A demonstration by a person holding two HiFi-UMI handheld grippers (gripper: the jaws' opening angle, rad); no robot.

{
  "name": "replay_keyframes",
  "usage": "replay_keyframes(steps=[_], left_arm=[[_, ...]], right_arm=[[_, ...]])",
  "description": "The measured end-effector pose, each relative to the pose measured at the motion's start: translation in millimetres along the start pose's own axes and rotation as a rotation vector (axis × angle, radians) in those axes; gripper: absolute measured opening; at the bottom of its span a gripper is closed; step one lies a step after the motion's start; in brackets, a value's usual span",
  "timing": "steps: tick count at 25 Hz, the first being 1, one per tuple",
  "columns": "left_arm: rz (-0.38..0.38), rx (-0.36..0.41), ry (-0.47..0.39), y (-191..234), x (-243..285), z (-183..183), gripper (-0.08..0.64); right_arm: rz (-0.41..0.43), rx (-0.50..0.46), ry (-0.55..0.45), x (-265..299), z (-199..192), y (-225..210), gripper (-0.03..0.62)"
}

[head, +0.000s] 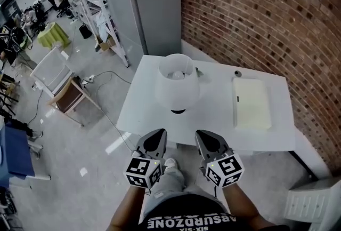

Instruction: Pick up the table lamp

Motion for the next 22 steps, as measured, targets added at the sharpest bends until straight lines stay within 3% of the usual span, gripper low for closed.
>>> replay_keyframes(steps=[13, 22], left_arm=[[-0.016, -0.058, 0.010, 45.6, 45.1, 10.8, 0.006], [-0.073, -0.106, 0.030, 82.7, 72.3, 12.1, 0.012]], right_arm=[[0.022, 0.090, 0.012, 50.6, 6.3, -27.7, -0.003], [0.061, 0.137, 0.023, 88.3, 11.4, -39.7, 0.076]])
Point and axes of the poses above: the fingertips, and each gripper's own axes: x forward along the fingers, y to its left, z out of its top, the point moved 8 cm from there along -x, backward along the fingers, and after that the axes turned 7 degrees about -y, right-handed, at the moved point
